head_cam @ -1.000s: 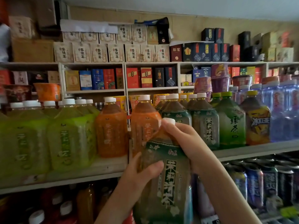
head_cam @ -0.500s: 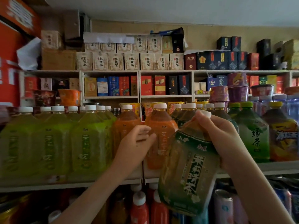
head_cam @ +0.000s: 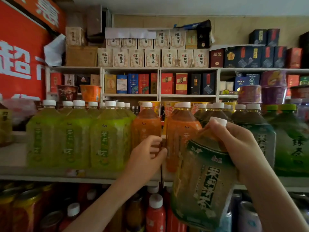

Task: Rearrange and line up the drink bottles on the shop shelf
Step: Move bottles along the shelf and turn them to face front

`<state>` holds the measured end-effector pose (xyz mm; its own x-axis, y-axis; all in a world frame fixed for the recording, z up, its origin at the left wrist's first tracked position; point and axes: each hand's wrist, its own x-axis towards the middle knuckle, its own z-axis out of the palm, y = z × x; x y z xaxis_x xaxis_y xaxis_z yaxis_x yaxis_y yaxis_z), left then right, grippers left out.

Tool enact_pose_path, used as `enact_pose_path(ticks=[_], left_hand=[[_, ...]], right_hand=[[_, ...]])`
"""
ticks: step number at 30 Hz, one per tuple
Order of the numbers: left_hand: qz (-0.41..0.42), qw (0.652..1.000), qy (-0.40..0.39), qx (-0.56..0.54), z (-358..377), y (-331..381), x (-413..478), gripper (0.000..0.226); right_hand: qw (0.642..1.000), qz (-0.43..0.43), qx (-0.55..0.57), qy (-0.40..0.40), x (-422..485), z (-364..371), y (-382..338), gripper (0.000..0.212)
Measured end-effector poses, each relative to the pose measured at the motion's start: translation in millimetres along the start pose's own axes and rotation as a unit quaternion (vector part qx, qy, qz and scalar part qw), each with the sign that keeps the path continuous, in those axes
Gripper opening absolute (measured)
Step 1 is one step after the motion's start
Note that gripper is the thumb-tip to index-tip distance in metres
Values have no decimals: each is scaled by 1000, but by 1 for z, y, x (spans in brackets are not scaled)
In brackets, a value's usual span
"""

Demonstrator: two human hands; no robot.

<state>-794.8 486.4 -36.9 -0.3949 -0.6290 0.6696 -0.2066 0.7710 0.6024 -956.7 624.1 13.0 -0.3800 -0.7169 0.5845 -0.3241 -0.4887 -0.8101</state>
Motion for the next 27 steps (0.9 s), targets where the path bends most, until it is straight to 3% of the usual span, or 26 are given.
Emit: enact_pose_path(ticks=[3,6,10,12,15,17,19,20,22,27], left_hand=[[34,991,75,106,-11,-10,2,38],[96,950,157,253,-24,-18,5,41],[115,897,137,403,-40,-38,7,45],[107,901,127,402,-43,-40,4,42],[127,946,113,274,-42,-31,-6,39],[78,993,0,92,-41,-15,-18,56],[7,988,-140,-67,-39,0,-26,78],[-10,979,-174,-102,-37,6,-28,87],[-32,974,-160,-155,-33,10,-28,96],[-106,946,-48,-302,-29,13,-23,76]], right_hand=[[1000,-2,8,-17,3,7,2,27],[1000,-4,14,-27,6,15,5,27],[999,-14,22,-47,8,25,8,30],[998,-20,31,-54,9,31,9,33],[997,-33,31,-61,13,41,9,37],[996,-39,32,-68,17,49,6,32],[996,-46,34,-69,22,56,3,29],[996,-51,32,-67,25,60,1,28],[996,-62,26,-60,31,68,-3,27],[992,-70,-25,-103,48,82,-15,39]])
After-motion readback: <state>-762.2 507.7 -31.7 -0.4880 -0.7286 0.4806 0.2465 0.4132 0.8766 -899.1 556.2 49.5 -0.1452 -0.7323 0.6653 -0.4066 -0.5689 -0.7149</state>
